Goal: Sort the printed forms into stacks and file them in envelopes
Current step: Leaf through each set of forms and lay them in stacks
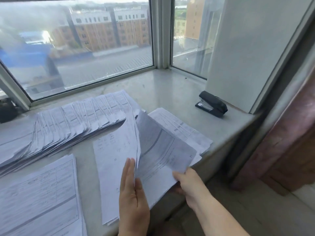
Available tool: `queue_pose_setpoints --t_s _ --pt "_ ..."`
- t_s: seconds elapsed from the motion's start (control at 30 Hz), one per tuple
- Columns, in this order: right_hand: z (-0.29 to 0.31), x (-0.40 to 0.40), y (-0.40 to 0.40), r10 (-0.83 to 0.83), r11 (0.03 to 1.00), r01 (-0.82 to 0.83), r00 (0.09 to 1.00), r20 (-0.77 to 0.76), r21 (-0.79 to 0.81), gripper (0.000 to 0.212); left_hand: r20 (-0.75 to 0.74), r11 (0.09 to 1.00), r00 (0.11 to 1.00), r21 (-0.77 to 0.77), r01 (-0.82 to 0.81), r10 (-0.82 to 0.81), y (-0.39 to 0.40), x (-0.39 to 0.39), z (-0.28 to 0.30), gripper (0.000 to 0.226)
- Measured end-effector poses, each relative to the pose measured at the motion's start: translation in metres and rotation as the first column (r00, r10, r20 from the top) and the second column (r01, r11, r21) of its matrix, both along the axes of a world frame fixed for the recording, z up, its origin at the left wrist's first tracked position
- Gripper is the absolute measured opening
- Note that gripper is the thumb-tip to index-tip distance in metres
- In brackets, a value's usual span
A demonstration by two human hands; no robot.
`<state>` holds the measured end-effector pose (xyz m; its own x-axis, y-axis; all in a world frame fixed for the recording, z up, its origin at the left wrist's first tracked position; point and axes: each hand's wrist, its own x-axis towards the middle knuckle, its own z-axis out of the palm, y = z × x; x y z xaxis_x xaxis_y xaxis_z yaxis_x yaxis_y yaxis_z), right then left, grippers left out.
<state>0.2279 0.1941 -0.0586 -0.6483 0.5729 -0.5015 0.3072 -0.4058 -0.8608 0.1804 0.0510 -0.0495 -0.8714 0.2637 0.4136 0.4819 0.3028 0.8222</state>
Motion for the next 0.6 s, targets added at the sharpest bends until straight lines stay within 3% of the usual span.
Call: queue_pose_setpoints --t_s 0.1,0.17,0.27,0.37,0.6 --pt "-0.006 -0.002 -0.008 0.033 0.998 -0.033 0.999 0.001 -0.054 0.023 0.028 0.96 0.985 -0.22 0.172 -0.17 0.007 -0.012 -0.001 0.06" --pt "-0.005 -0.001 -0.003 0.038 0.996 -0.04 0.999 -0.027 -0.084 0.022 0.111 0.861 0.961 -0.428 0.276 -0.253 0.013 -0.017 -0.005 0.06" --pt "0.003 0.003 0.023 -0.055 0.991 0.048 0.997 -0.049 -0.125 0.015 0.107 0.7 0.959 -0.663 0.266 -0.264 0.016 -0.023 -0.006 0.057" --pt "0.015 0.008 0.063 -0.052 0.997 0.052 0.999 0.012 -0.056 0.013 0.071 0.675 0.957 -0.694 0.25 -0.282 0.017 -0.03 0.001 0.057" --pt "0.022 -0.002 0.093 0.213 0.957 -0.241 0.962 0.173 0.161 0.017 -0.005 0.608 0.915 -0.749 0.264 -0.403 0.025 -0.034 0.005 0.052"
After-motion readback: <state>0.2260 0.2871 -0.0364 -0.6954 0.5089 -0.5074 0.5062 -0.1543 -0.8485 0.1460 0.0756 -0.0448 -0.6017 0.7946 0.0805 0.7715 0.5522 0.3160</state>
